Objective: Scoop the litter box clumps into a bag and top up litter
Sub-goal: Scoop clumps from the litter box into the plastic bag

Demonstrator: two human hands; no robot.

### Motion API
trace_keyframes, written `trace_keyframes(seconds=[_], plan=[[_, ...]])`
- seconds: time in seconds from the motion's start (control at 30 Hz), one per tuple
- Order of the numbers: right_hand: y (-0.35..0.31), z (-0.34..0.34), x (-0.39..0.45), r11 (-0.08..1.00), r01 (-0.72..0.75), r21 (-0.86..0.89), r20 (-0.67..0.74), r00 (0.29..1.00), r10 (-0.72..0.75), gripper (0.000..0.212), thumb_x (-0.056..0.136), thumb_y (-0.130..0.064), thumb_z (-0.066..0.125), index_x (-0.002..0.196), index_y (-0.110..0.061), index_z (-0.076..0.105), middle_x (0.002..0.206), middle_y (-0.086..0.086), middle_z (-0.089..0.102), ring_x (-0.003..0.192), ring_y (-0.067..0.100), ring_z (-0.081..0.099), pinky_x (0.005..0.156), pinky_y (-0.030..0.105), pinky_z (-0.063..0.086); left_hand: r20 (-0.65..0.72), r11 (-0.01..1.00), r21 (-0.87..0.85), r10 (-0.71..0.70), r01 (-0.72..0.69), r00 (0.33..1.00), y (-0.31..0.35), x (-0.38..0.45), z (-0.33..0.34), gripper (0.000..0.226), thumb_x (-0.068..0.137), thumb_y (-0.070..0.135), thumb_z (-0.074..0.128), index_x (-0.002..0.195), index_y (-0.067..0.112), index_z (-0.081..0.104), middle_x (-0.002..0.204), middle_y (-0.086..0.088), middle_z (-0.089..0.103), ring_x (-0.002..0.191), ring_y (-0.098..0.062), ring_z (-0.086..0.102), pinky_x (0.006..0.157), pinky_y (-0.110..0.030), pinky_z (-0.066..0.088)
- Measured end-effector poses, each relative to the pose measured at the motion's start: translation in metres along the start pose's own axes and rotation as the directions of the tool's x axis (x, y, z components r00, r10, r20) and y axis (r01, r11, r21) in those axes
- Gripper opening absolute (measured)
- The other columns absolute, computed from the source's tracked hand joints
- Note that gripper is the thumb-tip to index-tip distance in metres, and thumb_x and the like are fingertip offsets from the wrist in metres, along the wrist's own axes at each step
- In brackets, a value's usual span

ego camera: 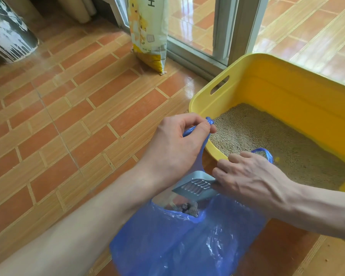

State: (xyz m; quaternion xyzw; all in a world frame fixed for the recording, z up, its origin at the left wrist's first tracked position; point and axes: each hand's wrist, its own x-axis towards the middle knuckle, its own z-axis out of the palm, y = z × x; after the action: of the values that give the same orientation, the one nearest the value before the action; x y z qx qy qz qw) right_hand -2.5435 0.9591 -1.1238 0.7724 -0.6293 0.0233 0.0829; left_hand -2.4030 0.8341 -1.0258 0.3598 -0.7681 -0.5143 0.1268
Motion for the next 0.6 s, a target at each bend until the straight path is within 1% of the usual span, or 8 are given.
trace_keyframes(seconds=[0.1, 0.17, 0.23, 0.3, 0.4, 0.47, 0.53, 0.6], plan=[[0.02, -0.023, -0.006, 0.983, -0.117, 0.141, 0.045, 0.993, 0.112, 0.041, 0.095, -0.055, 0.044, 0.067, -0.025, 0.046, 0.061, -0.006, 0.05, 0.056, 0.024, 0.058, 0.049, 0.032, 0.043, 0.004, 1.0, 0.001, -0.006, 0.006, 1.0, -0.001, -0.001, -0.002, 0.024, 0.105, 0.019, 0.055, 0.098, 0.012, 0.077, 0.047, 0.028, 0.053, 0.05, 0.012, 0.052, 0.051, -0.003, 0.033], [0.037, -0.042, -0.016, 0.963, -0.249, 0.104, 0.134, 0.963, 0.234, 0.051, 0.096, -0.068, 0.037, 0.071, -0.025, 0.047, 0.062, -0.01, 0.053, 0.058, 0.017, 0.06, 0.045, 0.027, 0.039, 0.005, 1.0, -0.006, -0.014, 0.014, 1.0, -0.002, -0.001, -0.003, 0.024, 0.105, 0.02, 0.055, 0.097, 0.013, 0.077, 0.048, 0.029, 0.053, 0.053, 0.012, 0.053, 0.051, -0.003, 0.033], [0.056, -0.063, -0.027, 0.926, -0.373, 0.06, 0.179, 0.917, 0.357, 0.055, 0.09, -0.077, 0.03, 0.073, -0.029, 0.054, 0.058, -0.012, 0.055, 0.054, 0.011, 0.056, 0.039, 0.023, 0.03, -0.001, 1.0, -0.011, -0.019, 0.019, 1.0, -0.002, 0.0, -0.002, 0.025, 0.105, 0.02, 0.055, 0.095, 0.013, 0.077, 0.048, 0.028, 0.053, 0.054, 0.011, 0.052, 0.051, -0.004, 0.033], [0.073, -0.082, -0.037, 0.889, -0.45, 0.09, 0.176, 0.885, 0.43, 0.052, 0.086, -0.077, 0.036, 0.071, -0.033, 0.06, 0.049, -0.012, 0.048, 0.046, 0.005, 0.046, 0.038, 0.021, 0.021, -0.009, 1.0, -0.019, -0.023, 0.023, 1.0, -0.003, 0.001, -0.002, 0.025, 0.105, 0.02, 0.055, 0.094, 0.014, 0.077, 0.047, 0.026, 0.052, 0.052, 0.009, 0.05, 0.05, -0.006, 0.032], [0.099, -0.099, -0.051, 0.81, -0.558, 0.181, 0.249, 0.823, 0.511, 0.046, 0.086, -0.072, 0.041, 0.072, -0.035, 0.063, 0.048, -0.011, 0.05, 0.04, 0.009, 0.046, 0.035, 0.025, 0.029, -0.015, 1.0, -0.021, -0.021, 0.021, 1.0, -0.004, 0.003, -0.001, 0.026, 0.105, 0.023, 0.055, 0.093, 0.018, 0.077, 0.045, 0.022, 0.051, 0.046, 0.004, 0.047, 0.048, -0.009, 0.03], [0.116, -0.097, -0.062, 0.756, -0.633, 0.168, 0.355, 0.754, 0.553, 0.042, 0.089, -0.067, 0.043, 0.081, -0.033, 0.064, 0.057, -0.007, 0.057, 0.045, 0.013, 0.052, 0.039, 0.029, 0.035, -0.012, 0.999, -0.042, -0.016, 0.015, 1.0, -0.007, 0.005, 0.001, 0.026, 0.105, 0.025, 0.055, 0.092, 0.02, 0.077, 0.043, 0.019, 0.047, 0.042, 0.001, 0.044, 0.048, -0.015, 0.03], [0.135, -0.084, -0.077, 0.702, -0.708, 0.079, 0.464, 0.649, 0.602, 0.039, 0.095, -0.061, 0.044, 0.093, -0.027, 0.063, 0.073, -0.003, 0.064, 0.057, 0.017, 0.059, 0.046, 0.031, 0.041, -0.005, 0.997, -0.075, -0.004, 0.004, 1.0, -0.01, 0.007, 0.003, 0.025, 0.104, 0.032, 0.058, 0.091, 0.024, 0.078, 0.045, 0.014, 0.038, 0.041, -0.004, 0.035, 0.049, -0.025, 0.027], [0.151, -0.07, -0.094, 0.663, -0.749, -0.004, 0.579, 0.539, 0.612, 0.038, 0.099, -0.057, 0.045, 0.104, -0.024, 0.061, 0.085, -0.001, 0.065, 0.07, 0.02, 0.062, 0.056, 0.036, 0.049, 0.004, 0.995, -0.095, 0.008, -0.008, 1.0, -0.012, 0.008, 0.004, 0.021, 0.101, 0.037, 0.062, 0.091, 0.027, 0.079, 0.046, 0.013, 0.037, 0.041, -0.006, 0.031, 0.048, -0.025, 0.024]])
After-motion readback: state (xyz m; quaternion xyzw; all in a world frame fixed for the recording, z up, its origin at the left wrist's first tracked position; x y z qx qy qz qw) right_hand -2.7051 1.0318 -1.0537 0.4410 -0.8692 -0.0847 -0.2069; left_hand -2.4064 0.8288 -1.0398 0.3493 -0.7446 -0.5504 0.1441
